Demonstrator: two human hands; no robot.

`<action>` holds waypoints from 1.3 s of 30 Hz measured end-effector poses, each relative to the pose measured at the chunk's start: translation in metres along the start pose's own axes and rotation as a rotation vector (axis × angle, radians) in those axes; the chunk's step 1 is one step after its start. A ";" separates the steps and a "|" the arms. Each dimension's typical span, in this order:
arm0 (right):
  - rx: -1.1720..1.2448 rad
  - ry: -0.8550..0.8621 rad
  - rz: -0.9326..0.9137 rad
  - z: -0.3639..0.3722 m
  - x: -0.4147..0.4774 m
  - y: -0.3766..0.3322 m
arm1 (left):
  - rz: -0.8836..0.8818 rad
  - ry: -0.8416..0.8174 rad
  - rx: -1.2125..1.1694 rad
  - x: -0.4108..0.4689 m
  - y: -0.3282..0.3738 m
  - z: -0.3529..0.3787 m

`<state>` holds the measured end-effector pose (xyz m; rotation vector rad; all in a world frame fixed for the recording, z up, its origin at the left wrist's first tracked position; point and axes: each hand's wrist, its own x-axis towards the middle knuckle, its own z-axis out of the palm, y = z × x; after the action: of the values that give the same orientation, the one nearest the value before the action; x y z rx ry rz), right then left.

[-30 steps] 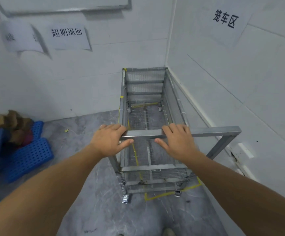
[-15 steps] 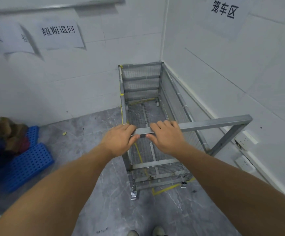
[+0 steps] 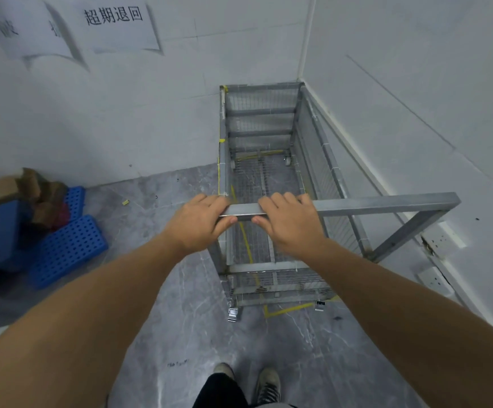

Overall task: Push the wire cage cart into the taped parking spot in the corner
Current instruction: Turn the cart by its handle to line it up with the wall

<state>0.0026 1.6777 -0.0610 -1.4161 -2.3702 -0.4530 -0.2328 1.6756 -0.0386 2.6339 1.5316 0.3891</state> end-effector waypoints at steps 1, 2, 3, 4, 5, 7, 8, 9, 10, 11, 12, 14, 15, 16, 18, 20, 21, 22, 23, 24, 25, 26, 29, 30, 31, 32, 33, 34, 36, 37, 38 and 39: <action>-0.005 -0.002 -0.006 0.000 0.000 0.001 | 0.003 0.011 0.005 0.000 0.001 0.000; -0.010 0.000 -0.005 0.000 0.000 0.002 | 0.001 0.016 0.009 -0.001 0.002 -0.001; -0.011 0.001 -0.001 0.001 0.000 0.002 | -0.010 0.011 0.008 -0.001 0.002 -0.001; -0.009 -0.002 0.004 0.002 0.000 0.001 | -0.028 -0.001 0.006 -0.001 0.002 -0.001; -0.008 -0.004 0.008 0.003 0.000 0.001 | -0.043 -0.011 0.007 -0.001 0.002 -0.001; -0.008 -0.001 0.012 0.004 0.000 0.000 | -0.052 -0.007 0.016 -0.001 0.002 0.001; -0.009 0.004 0.012 0.004 0.000 0.000 | -0.052 -0.004 0.020 -0.001 0.002 0.001; -0.011 0.008 0.013 0.004 0.000 0.000 | -0.051 -0.001 0.025 -0.001 0.002 0.001; -0.016 0.013 0.013 0.004 0.000 0.000 | -0.049 0.005 0.033 -0.001 0.002 0.002; -0.020 0.013 0.012 0.004 -0.001 0.000 | -0.046 0.016 0.043 -0.002 0.003 0.002; -0.021 0.011 0.010 0.004 -0.001 0.000 | -0.045 0.031 0.048 -0.003 0.004 0.003; -0.028 0.012 0.007 0.003 -0.001 0.000 | -0.047 0.046 0.039 -0.004 0.004 0.004; -0.034 0.020 0.008 0.003 -0.001 0.000 | -0.045 0.046 0.034 -0.004 0.004 0.004; -0.039 0.032 0.006 0.002 -0.001 0.000 | -0.038 0.046 0.032 -0.003 0.005 0.003; -0.046 0.046 -0.002 0.002 -0.001 0.000 | -0.019 0.052 0.034 -0.003 0.004 0.002; -0.057 0.052 -0.011 0.003 -0.001 0.000 | -0.016 0.049 0.024 -0.003 0.005 -0.001; -0.065 0.055 -0.012 0.003 -0.001 0.000 | -0.017 0.048 0.018 -0.003 0.006 -0.001; -0.075 0.062 -0.012 0.003 -0.001 -0.001 | -0.018 0.048 0.012 -0.004 0.006 -0.001; -0.083 0.074 -0.011 0.003 -0.001 -0.001 | -0.021 0.046 0.006 -0.004 0.006 -0.001; -0.087 0.085 -0.012 0.004 -0.001 -0.001 | -0.026 0.042 -0.003 -0.004 0.006 -0.001; -0.089 0.091 -0.014 0.004 -0.002 -0.001 | -0.031 0.036 -0.012 -0.004 0.006 -0.002; -0.089 0.094 -0.016 0.004 -0.002 -0.001 | -0.034 0.032 -0.021 -0.003 0.007 -0.003; -0.100 0.097 -0.013 0.004 -0.002 -0.001 | -0.043 0.028 -0.058 -0.003 0.010 -0.006; -0.108 0.098 -0.010 0.004 -0.002 -0.002 | -0.044 0.027 -0.066 -0.004 0.010 -0.006; -0.113 0.100 -0.008 0.004 -0.002 -0.002 | -0.046 0.023 -0.066 -0.004 0.010 -0.007; -0.113 0.104 -0.008 0.005 -0.002 -0.002 | -0.050 0.015 -0.065 -0.003 0.010 -0.007; -0.106 0.107 -0.009 0.005 -0.003 -0.002 | -0.055 0.005 -0.064 -0.003 0.011 -0.008; -0.098 0.108 -0.007 0.005 -0.003 -0.002 | -0.060 -0.001 -0.062 -0.003 0.011 -0.008; -0.082 0.098 0.002 0.004 -0.001 -0.001 | -0.060 -0.001 -0.053 -0.002 0.011 -0.008; -0.072 0.085 0.005 0.004 -0.001 -0.002 | -0.055 0.000 -0.053 -0.002 0.010 -0.007; -0.067 0.073 0.014 0.004 -0.002 -0.003 | -0.044 0.006 -0.053 -0.002 0.009 -0.007; -0.063 0.068 0.025 0.004 -0.002 -0.004 | -0.026 0.011 -0.051 -0.001 0.008 -0.007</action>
<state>-0.0004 1.6764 -0.0656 -1.4325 -2.3007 -0.5654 -0.2285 1.6703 -0.0309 2.5752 1.5361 0.4354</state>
